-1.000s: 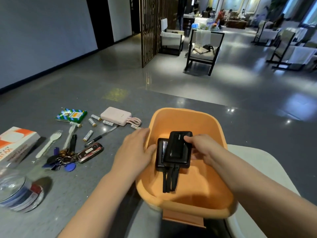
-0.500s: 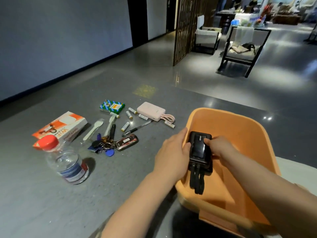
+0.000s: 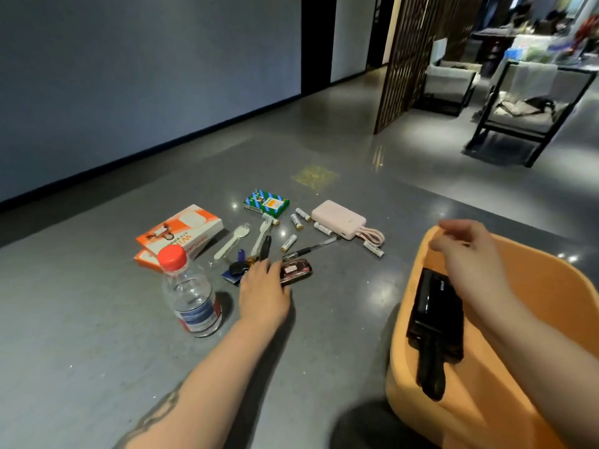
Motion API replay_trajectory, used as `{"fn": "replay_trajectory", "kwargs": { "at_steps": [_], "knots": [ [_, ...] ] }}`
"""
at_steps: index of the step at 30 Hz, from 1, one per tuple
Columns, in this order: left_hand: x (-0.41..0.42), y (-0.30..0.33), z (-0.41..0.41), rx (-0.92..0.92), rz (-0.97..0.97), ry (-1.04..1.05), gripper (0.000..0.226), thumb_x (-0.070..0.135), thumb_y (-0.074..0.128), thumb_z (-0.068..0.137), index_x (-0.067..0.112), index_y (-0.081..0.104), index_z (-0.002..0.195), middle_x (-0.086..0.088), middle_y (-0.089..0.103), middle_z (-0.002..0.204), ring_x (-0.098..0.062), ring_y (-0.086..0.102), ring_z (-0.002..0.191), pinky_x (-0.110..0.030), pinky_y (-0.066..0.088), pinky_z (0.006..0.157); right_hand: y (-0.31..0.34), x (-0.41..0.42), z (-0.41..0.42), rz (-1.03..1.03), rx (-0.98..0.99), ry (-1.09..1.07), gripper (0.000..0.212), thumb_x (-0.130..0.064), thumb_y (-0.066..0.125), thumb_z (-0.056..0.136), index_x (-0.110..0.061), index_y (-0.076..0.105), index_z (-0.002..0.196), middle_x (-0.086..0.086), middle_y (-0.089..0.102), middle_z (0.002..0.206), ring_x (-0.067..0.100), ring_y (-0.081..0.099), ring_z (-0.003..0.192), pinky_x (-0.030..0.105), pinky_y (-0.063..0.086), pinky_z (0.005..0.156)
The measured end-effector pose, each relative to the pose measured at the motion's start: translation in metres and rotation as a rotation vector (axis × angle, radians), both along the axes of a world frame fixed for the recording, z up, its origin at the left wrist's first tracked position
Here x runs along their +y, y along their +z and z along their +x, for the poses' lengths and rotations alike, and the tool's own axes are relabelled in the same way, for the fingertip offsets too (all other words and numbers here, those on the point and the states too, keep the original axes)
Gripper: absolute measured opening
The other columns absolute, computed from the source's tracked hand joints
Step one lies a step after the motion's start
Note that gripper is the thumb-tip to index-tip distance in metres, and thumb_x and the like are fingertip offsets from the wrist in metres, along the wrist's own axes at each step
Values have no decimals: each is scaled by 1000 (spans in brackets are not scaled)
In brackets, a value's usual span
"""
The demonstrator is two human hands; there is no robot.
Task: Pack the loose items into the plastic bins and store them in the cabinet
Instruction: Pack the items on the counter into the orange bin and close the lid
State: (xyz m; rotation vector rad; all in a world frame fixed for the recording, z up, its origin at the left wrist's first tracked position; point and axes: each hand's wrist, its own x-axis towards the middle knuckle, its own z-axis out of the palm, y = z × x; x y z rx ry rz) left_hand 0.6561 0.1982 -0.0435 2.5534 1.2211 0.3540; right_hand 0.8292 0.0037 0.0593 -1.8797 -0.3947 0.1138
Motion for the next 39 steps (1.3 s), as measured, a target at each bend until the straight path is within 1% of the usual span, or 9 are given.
{"fn": "replay_trajectory", "kwargs": {
  "at_steps": [3,6,10,14,19,25,28,32,39],
  "knots": [
    [2,-14,-2,-4,5,7,51,31,57,89,20,42,136,-4,42,140,-23,33,131,-34,26,111,2,34,0,-160,-164,158,26,-9,62,79,-21,63,102,5,58,104,24,55,97,37,45,83],
    [-8,-19,-2,-87,-22,8,51,29,57,89,21,41,137,0,47,135,-20,38,124,-32,34,103,-7,73,11,-503,-327,340,27,-16,63,80,-21,65,106,8,58,108,31,51,109,39,44,91],
    [-19,-10,-6,-157,-68,-30,51,23,63,84,30,48,131,5,57,126,-18,48,116,-35,44,92,-27,125,34,-867,-363,470,44,-20,59,85,-19,53,128,14,51,128,34,44,122,39,41,98],
    [-5,-3,-17,-210,14,-64,49,13,72,73,28,60,118,9,59,123,-18,48,115,-33,40,95,-45,167,58,-1010,-349,489,70,-39,68,81,-14,38,140,15,46,136,36,41,125,39,39,99],
    [11,-9,-23,-81,15,-72,43,36,70,78,34,62,120,13,46,140,-15,40,127,-31,31,104,-73,193,78,-1064,-292,509,76,-53,63,83,-12,34,140,14,42,141,35,38,129,41,36,105],
    [18,-14,-24,-235,-29,-32,14,29,77,72,27,76,86,5,63,120,-22,52,111,-33,39,87,-85,204,93,-1028,-260,418,78,-59,64,79,-5,41,132,18,49,130,36,45,121,39,41,94],
    [18,-14,-21,-240,-45,0,9,30,74,75,26,75,84,7,61,120,-20,51,111,-30,31,87,-80,206,93,-1068,-313,403,72,-64,67,70,-6,59,111,12,62,101,31,58,95,31,44,68],
    [15,-7,-17,-326,-55,32,3,26,69,81,23,69,82,7,59,119,-19,51,112,-33,34,92,-62,201,85,-1006,-392,280,60,-64,71,58,-8,64,80,2,51,60,24,53,64,26,34,48],
    [1,58,-4,-525,19,-3,11,25,63,85,20,61,76,5,58,107,-19,54,101,-38,41,89,31,149,62,-785,-518,211,64,-70,68,55,-12,70,83,8,60,74,26,55,70,26,31,45]
  ]
}}
